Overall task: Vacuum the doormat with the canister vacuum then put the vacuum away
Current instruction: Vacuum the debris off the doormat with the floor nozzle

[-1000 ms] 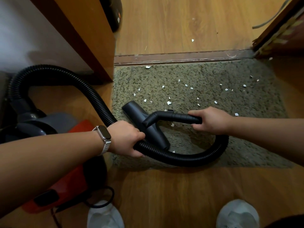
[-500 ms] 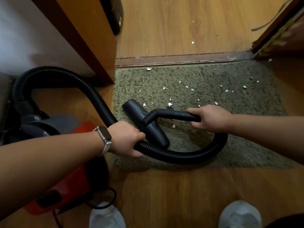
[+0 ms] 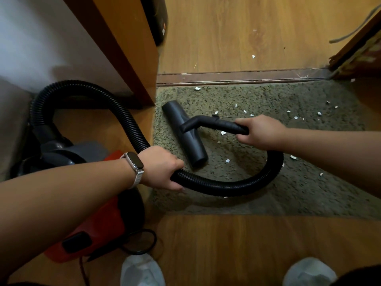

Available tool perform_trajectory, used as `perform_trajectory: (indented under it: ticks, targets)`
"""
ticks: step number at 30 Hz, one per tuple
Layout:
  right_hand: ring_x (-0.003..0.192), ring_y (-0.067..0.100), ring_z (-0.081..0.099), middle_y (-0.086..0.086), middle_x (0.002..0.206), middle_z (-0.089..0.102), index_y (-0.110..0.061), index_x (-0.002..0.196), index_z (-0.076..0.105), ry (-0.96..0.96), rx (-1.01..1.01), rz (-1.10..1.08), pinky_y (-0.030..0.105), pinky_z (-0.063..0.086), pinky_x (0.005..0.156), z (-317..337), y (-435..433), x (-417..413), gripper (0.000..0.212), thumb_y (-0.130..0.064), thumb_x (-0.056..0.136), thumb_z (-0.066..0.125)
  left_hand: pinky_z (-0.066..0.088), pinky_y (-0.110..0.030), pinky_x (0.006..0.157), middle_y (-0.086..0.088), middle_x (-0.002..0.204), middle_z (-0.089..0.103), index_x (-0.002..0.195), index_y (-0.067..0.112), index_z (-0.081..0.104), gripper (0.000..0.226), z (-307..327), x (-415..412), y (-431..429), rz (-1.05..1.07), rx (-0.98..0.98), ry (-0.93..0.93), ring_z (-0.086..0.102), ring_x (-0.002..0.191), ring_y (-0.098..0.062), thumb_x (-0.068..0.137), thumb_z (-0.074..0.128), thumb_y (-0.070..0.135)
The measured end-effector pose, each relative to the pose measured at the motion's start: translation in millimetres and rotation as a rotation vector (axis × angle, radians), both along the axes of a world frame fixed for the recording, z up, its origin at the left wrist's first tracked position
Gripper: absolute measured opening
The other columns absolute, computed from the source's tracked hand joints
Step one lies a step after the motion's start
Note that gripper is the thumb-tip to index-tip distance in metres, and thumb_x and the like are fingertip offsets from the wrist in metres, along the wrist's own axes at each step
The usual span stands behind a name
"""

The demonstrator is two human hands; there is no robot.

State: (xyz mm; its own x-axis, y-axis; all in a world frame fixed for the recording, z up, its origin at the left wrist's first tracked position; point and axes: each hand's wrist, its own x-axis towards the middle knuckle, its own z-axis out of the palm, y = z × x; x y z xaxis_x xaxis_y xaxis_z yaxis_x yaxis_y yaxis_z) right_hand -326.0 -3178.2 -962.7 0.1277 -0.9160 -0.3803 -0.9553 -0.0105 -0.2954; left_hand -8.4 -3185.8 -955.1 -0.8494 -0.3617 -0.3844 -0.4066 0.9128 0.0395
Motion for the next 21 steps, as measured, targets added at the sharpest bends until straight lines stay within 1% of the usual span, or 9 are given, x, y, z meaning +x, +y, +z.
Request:
perform_trajectory:
  ticks: [3, 5, 8, 11, 15, 18, 21]
  targets:
    - [0.068, 0.020, 0.058, -0.006, 0.077, 0.061, -0.037, 0.129, 0.054, 0.045, 0.003, 0.126, 0.030, 0.053, 0.065, -4.8, 3.1, 18.2, 0.039, -0.047, 0.091, 0.057, 0.053, -0.034, 0.070, 0.004, 0.084, 0.067, 0.091, 0.025, 0.057, 0.051, 0.6, 5.4, 0.6, -0.015, 0.023, 0.004, 0.066, 0.079, -0.023, 0.083, 0.047, 0.075]
    - [0.069, 0.019, 0.058, -0.007, 0.077, 0.060, -0.037, 0.130, 0.054, 0.052, -0.010, 0.137, 0.030, 0.053, 0.065, -7.8, 3.5, 25.0, 0.041, -0.048, 0.091, 0.057, 0.054, -0.035, 0.071, 0.004, 0.084, 0.067, 0.090, 0.026, 0.057, 0.051, -0.8, 9.0, 1.9, -0.019, 0.038, -0.004, 0.066, 0.078, -0.022, 0.083, 0.046, 0.075]
    - [0.073, 0.021, 0.057, -0.006, 0.080, 0.059, -0.039, 0.129, 0.055, 0.032, -0.026, 0.003, 0.029, 0.050, 0.064, -9.3, -2.9, 14.9, 0.041, -0.046, 0.089, 0.059, 0.054, -0.036, 0.070, 0.003, 0.082, 0.066, 0.088, 0.025, 0.054, 0.053, -2.5, 12.3, 1.7, 0.003, 0.026, -0.003, 0.066, 0.076, -0.024, 0.082, 0.043, 0.077]
    - [0.079, 0.024, 0.061, -0.003, 0.083, 0.062, -0.039, 0.126, 0.059, 0.039, -0.033, -0.114, 0.031, 0.051, 0.067, -10.0, -8.4, -10.9, 0.039, -0.044, 0.088, 0.062, 0.053, -0.035, 0.068, 0.003, 0.082, 0.065, 0.087, 0.025, 0.051, 0.052, -0.2, 6.5, -1.2, 0.061, 0.007, -0.003, 0.065, 0.076, -0.023, 0.083, 0.045, 0.077]
    - [0.076, 0.025, 0.058, 0.002, 0.087, 0.065, -0.037, 0.123, 0.061, 0.047, -0.033, -0.189, 0.031, 0.048, 0.066, -11.2, -5.4, -32.0, 0.037, -0.043, 0.087, 0.063, 0.052, -0.032, 0.065, 0.004, 0.081, 0.064, 0.082, 0.027, 0.043, 0.049, 6.0, -7.4, -6.4, 0.076, 0.010, 0.020, 0.064, 0.074, -0.021, 0.084, 0.045, 0.077]
    - [0.075, 0.023, 0.058, -0.001, 0.083, 0.064, -0.037, 0.121, 0.060, 0.044, -0.025, -0.161, 0.030, 0.046, 0.063, -8.0, -3.9, -27.5, 0.034, -0.043, 0.088, 0.062, 0.050, -0.032, 0.066, 0.004, 0.082, 0.065, 0.083, 0.027, 0.041, 0.048, 8.0, -11.7, -9.0, 0.060, 0.006, 0.003, 0.065, 0.076, -0.022, 0.085, 0.046, 0.075]
    - [0.069, 0.020, 0.056, -0.011, 0.072, 0.056, -0.037, 0.118, 0.057, 0.062, -0.017, -0.010, 0.029, 0.045, 0.059, -4.5, -5.1, -4.7, 0.030, -0.045, 0.089, 0.058, 0.051, -0.032, 0.069, 0.004, 0.085, 0.066, 0.086, 0.027, 0.048, 0.047, 8.5, -10.1, -12.1, 0.013, -0.025, -0.014, 0.065, 0.079, -0.022, 0.084, 0.046, 0.074]
